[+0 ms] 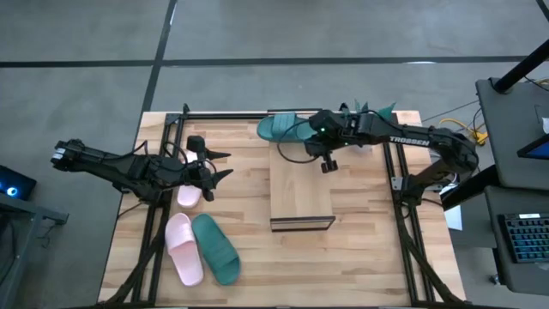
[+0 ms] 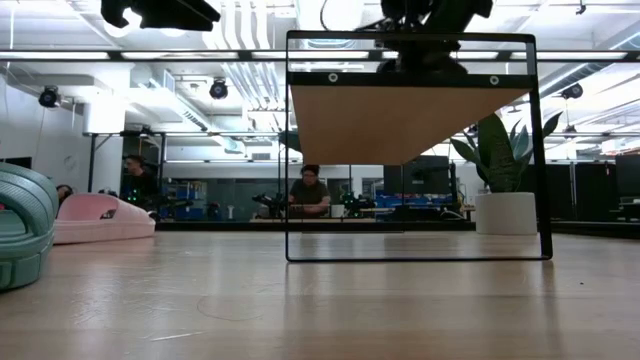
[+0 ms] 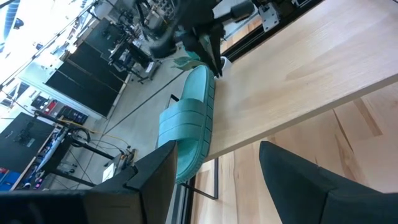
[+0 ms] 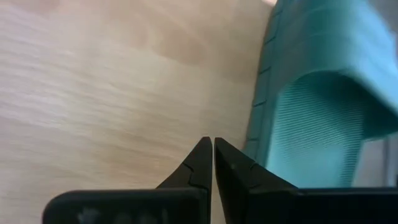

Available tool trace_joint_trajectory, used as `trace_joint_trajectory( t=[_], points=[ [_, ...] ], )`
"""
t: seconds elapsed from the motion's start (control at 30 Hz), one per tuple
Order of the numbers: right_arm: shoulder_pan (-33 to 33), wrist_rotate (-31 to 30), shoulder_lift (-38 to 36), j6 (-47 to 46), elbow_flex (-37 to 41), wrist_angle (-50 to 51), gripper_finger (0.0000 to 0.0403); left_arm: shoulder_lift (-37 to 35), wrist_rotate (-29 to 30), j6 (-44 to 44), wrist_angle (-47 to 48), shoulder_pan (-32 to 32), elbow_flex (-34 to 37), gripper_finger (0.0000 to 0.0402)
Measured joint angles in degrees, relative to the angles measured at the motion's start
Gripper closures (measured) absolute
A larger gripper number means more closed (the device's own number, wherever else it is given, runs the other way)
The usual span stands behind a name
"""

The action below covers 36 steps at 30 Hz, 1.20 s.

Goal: Pick and place slides into the shelf
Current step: Put the right green slipper on the shelf

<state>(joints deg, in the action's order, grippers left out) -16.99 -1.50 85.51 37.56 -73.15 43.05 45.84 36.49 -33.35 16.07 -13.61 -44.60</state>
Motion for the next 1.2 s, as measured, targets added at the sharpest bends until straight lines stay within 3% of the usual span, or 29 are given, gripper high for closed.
trace_joint_trajectory(
  t=[0.47,1.2],
  points=[
    [-0.6,-7.3,2.3,1.9,0.1,-0.1,0.0394,0.0,0.0,0.0,0.7,0.0,0.0,0.0188],
    [-5.3,-7.5,2.2,3.2,0.2,-1.7,0.0394,0.0,0.0,0.1,1.7,0.0,0.0,0.0188]
  ],
)
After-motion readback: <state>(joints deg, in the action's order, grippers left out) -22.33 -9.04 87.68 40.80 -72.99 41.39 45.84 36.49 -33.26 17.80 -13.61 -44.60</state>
